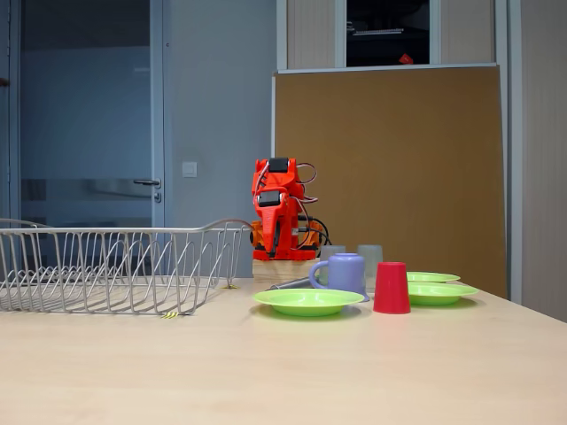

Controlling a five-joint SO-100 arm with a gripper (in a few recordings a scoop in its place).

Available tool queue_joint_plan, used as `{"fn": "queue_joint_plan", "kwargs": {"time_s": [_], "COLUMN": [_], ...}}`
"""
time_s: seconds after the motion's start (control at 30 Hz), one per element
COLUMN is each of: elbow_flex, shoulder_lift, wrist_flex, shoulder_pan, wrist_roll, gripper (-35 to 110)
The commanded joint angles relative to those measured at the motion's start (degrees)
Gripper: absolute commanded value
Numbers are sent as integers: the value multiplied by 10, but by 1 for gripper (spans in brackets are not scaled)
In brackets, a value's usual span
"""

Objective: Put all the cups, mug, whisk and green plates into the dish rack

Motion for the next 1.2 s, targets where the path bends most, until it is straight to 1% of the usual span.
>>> {"fn": "queue_joint_plan", "kwargs": {"time_s": [0.0, 0.17, 0.53, 0.73, 0.97, 1.13, 1.17], "elbow_flex": [-3, -3, -31, -111, -236, -366, -396], "shoulder_lift": [7, 7, 13, -25, -146, -296, -333], "wrist_flex": [-2, -2, 18, 28, 25, 33, 33], "shoulder_pan": [-14, -14, -19, -30, -75, -92, -95], "wrist_roll": [9, 6, -163, -185, -204, -202, -202], "gripper": [0, 0, 0, 0, 0, 0, 4]}}
